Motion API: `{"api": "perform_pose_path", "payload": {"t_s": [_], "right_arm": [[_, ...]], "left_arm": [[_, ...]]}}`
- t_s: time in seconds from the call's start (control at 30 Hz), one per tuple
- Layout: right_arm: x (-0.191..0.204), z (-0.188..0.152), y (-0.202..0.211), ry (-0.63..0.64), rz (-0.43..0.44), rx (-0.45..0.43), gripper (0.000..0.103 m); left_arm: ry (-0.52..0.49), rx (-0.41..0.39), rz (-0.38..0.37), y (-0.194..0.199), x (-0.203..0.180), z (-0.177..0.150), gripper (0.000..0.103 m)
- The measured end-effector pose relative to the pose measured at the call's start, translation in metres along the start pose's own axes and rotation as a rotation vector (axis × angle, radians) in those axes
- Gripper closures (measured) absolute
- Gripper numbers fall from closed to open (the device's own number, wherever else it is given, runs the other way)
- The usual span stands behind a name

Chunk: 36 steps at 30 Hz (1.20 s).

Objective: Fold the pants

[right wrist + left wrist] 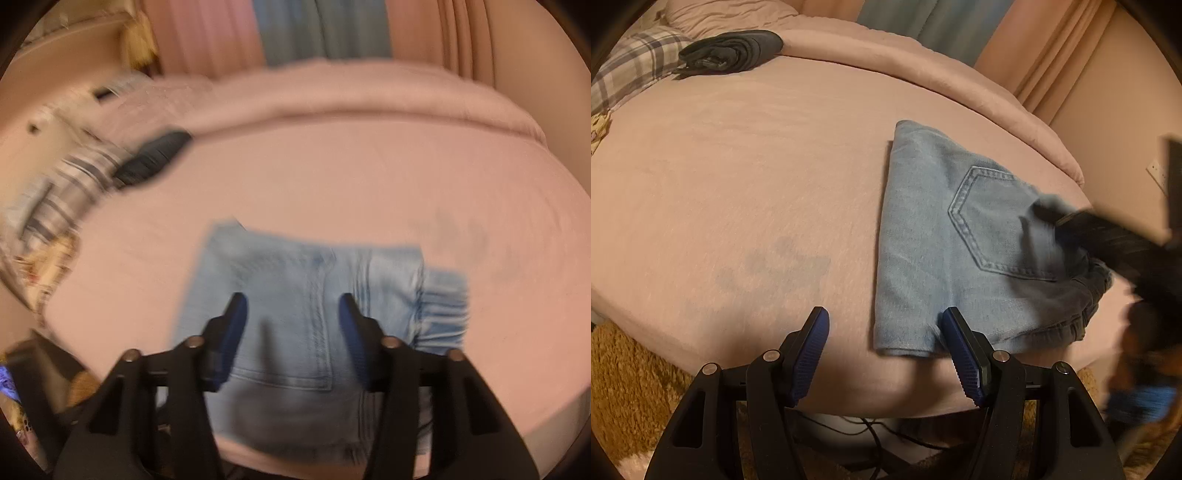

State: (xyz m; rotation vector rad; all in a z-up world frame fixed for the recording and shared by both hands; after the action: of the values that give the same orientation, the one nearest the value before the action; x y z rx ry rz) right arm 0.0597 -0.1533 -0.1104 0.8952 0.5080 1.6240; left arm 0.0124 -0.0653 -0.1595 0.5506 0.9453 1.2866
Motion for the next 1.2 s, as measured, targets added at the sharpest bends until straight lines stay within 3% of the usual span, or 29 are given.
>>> {"api": "perform_pose_path", "payload": {"t_s": [0.07,0.17,0.3,0.47,0.53,0.6,0.67,0.83,1.07,1.2], "right_arm": [[-0.012,-0.014,-0.023,0.004,-0.062,0.033,0.073],[-0.012,-0.021,-0.025,0.062,-0.087,-0.006,0.073],[-0.015,-0.02,-0.021,0.047,-0.072,-0.009,0.072],[-0.019,-0.022,-0.018,0.017,-0.032,-0.016,0.072],[-0.018,-0.023,-0.018,0.015,-0.031,-0.015,0.072],[-0.016,-0.022,-0.019,0.013,-0.026,-0.01,0.072],[-0.018,-0.022,-0.018,-0.01,-0.004,-0.006,0.072],[-0.022,-0.024,-0.015,-0.058,0.049,-0.006,0.074],[-0.018,-0.025,-0.017,-0.046,0.049,-0.011,0.074],[-0.021,-0.025,-0.017,-0.056,0.063,-0.011,0.075]], "left_arm": [[-0.006,-0.003,-0.007,0.001,0.002,-0.002,0.037],[0.001,0.015,-0.022,0.001,0.005,0.0,0.037],[0.047,0.058,-0.099,0.007,0.007,0.022,0.04],[-0.06,-0.102,-0.065,0.021,-0.008,0.082,0.04],[-0.06,-0.104,-0.067,0.009,-0.012,0.103,0.048],[-0.029,-0.02,-0.062,-0.019,-0.01,0.117,0.07],[-0.019,0.041,-0.034,-0.042,-0.006,0.116,0.073],[-0.016,0.074,-0.009,-0.064,0.0,0.101,0.072],[0.002,0.073,-0.033,-0.055,0.01,0.088,0.069],[-0.018,0.052,-0.001,-0.044,0.011,0.074,0.069]]}}
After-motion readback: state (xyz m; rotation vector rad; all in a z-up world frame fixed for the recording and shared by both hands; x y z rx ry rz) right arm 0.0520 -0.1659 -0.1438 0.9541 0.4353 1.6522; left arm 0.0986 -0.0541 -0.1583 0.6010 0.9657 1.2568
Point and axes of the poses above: each gripper's, at about its wrist camera, not at the fingertips, and y roughly against the way its jaws point, x to its left, z to its top, the point moved 7 cm from there along -y, roughly the way its jaws point, and after that the axes turned 5 degrees about z, right-handed, at the moved point
